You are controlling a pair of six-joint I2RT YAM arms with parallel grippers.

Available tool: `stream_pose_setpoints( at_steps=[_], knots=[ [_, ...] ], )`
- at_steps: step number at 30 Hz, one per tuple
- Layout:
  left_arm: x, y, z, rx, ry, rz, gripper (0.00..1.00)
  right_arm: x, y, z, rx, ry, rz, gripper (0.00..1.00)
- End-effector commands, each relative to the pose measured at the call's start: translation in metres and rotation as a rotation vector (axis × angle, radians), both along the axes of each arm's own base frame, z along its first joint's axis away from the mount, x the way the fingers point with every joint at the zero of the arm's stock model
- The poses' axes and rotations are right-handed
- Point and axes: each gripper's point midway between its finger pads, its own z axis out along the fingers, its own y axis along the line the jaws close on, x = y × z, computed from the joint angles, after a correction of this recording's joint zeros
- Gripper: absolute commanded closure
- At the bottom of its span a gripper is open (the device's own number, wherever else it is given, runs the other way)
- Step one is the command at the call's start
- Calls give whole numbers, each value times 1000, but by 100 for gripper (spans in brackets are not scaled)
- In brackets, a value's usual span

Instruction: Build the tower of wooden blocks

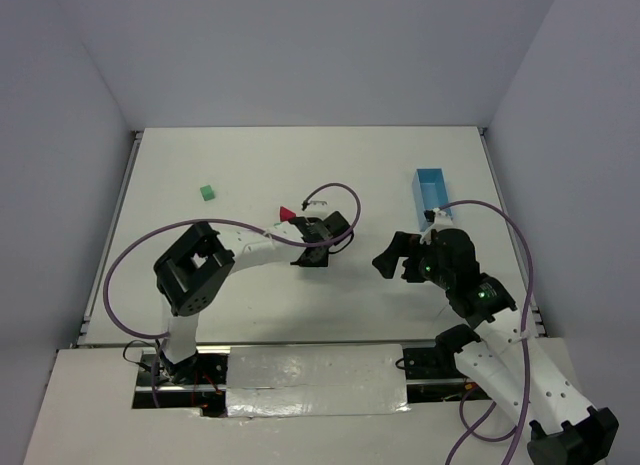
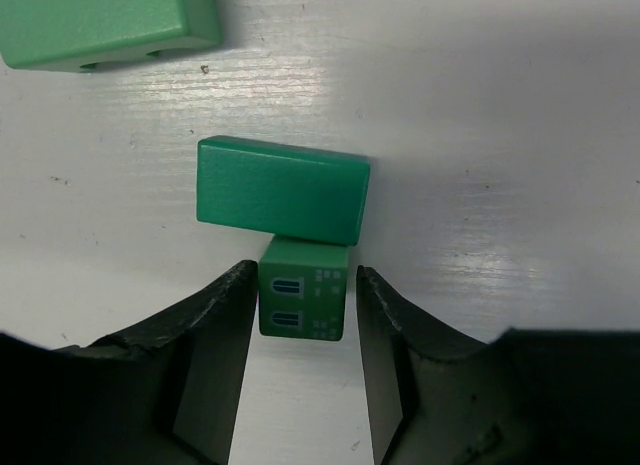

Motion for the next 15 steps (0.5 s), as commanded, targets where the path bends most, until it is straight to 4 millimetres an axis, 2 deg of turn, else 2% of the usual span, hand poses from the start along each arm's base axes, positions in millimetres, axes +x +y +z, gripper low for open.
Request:
stream_pose_setpoints(
  at_steps=[1, 7, 10, 11, 15],
  knots=[
    [3, -1, 13, -42, -30, 13, 44, 6, 5, 14, 13, -55, 21, 1],
    [1, -1, 15, -50, -30, 10, 44, 6, 5, 12, 12, -52, 28, 1],
    [1, -2, 17, -60, -32, 3, 56, 5, 6, 12, 13, -54, 33, 1],
    [1, -2, 21, -71, -39, 2, 67, 5, 6, 12, 13, -50, 30, 1],
    [0, 1, 35, -87, -58, 7, 87, 5, 7, 11, 13, -51, 36, 1]
  ],
)
